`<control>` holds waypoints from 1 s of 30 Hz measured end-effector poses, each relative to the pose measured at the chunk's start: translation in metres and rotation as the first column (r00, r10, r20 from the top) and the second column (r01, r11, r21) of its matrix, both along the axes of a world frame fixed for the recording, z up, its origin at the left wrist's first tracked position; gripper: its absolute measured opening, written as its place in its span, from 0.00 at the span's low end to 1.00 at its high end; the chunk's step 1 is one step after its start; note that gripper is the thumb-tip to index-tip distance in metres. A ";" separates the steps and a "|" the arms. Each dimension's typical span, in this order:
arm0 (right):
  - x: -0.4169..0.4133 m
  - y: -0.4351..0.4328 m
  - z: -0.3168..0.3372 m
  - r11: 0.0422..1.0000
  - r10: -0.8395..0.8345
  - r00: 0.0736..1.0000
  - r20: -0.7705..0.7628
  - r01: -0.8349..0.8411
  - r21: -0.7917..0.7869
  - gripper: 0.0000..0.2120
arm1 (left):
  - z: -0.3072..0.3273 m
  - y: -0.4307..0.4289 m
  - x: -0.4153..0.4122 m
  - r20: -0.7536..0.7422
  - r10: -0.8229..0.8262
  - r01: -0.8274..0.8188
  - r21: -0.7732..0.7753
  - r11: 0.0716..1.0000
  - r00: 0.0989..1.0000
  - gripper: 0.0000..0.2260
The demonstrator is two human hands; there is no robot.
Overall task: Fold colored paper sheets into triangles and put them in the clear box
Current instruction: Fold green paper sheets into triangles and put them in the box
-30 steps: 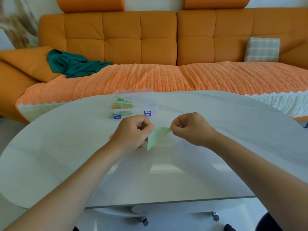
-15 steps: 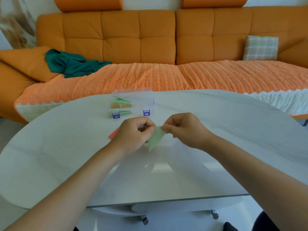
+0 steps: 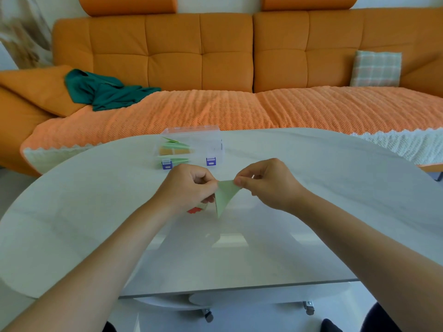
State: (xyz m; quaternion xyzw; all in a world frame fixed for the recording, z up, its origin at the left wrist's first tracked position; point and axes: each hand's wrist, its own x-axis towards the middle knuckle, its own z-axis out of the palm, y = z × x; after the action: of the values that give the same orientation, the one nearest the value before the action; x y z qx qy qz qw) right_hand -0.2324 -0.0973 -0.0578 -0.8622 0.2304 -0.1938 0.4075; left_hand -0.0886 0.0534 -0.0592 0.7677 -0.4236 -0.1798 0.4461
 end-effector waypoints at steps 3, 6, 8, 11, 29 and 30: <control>0.000 0.000 -0.002 0.998 -0.054 0.999 -0.007 0.054 0.030 0.07 | -0.003 0.002 0.009 0.003 0.073 -0.073 -0.005 0.997 0.997 0.10; 0.001 -0.003 -0.004 0.987 -0.122 0.992 0.033 0.118 0.111 0.08 | -0.009 0.000 0.008 -0.065 0.160 -0.166 -0.100 0.981 0.985 0.08; 0.001 -0.001 -0.005 0.972 -0.129 0.990 0.049 0.116 0.204 0.09 | -0.011 -0.004 -0.001 -0.130 0.151 -0.169 -0.145 0.975 0.980 0.06; 0.003 0.004 -0.006 0.961 -0.102 0.993 0.061 0.083 0.264 0.10 | -0.011 -0.009 -0.015 -0.184 0.175 -0.207 -0.168 0.964 0.967 0.06; 0.005 0.012 -0.005 0.975 -0.028 0.993 0.118 0.001 0.222 0.06 | -0.007 -0.009 -0.024 -0.059 0.093 -0.099 -0.097 0.990 0.994 0.07; 0.006 0.012 -0.005 0.970 -0.030 0.993 0.115 0.001 0.243 0.06 | -0.007 -0.008 -0.023 -0.052 0.098 -0.103 -0.096 0.990 0.994 0.08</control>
State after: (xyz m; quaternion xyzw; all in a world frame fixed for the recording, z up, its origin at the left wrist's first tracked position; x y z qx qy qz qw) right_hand -0.2268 -0.0849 -0.0628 -0.7911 0.2347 -0.2179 0.5212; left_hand -0.1120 0.0450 -0.0658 0.7607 -0.3821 -0.1540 0.5016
